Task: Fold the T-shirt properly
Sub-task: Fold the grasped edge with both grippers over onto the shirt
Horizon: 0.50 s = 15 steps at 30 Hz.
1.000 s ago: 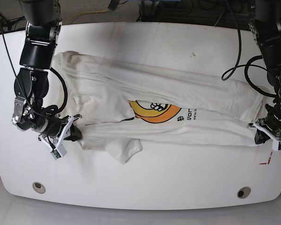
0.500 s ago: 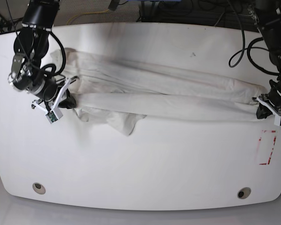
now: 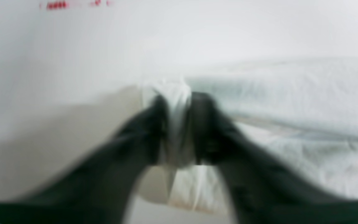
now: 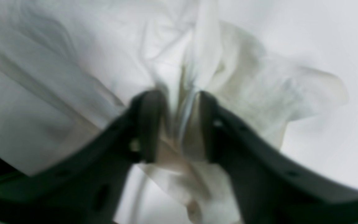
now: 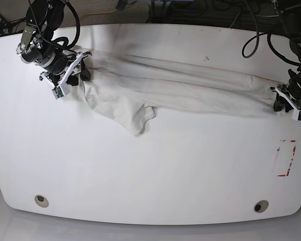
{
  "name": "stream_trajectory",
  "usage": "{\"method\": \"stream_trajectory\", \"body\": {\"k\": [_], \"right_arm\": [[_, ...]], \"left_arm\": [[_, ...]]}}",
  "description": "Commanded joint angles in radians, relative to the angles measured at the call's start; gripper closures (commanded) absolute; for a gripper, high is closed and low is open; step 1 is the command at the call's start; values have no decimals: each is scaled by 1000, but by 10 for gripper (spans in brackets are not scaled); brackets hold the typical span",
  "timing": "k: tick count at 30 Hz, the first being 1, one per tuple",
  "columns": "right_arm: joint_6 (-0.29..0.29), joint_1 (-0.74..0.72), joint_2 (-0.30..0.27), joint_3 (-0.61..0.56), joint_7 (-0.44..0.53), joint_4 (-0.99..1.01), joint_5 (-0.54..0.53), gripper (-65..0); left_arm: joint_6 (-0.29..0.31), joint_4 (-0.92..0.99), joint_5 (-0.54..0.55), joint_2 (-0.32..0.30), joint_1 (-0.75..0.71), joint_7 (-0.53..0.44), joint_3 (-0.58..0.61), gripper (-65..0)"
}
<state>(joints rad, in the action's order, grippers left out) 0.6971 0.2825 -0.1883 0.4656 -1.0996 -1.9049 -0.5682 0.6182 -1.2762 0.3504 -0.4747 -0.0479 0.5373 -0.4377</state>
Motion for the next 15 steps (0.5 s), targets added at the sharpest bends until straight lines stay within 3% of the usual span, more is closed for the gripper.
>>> {"method": "stream_trajectory", "body": {"k": [1,3,7,15], "right_arm": [[1,8,-14,20,22,-37,-17,-384],[1,8,-10,51,19,-58,-17,-417],[1,1,10,77,16,-109,-19,-423],[1,-144,11,43,16,-21,-13,-423]], "left_arm": [[-1,-21,14,-26,15,40,-11,-349],[-1,-36,20,-34,19,59,-13,-386],[-1,-158,22,-35,1,62,-83,-374],[1,-329,14,44,-5,62,-140,-374]]}}
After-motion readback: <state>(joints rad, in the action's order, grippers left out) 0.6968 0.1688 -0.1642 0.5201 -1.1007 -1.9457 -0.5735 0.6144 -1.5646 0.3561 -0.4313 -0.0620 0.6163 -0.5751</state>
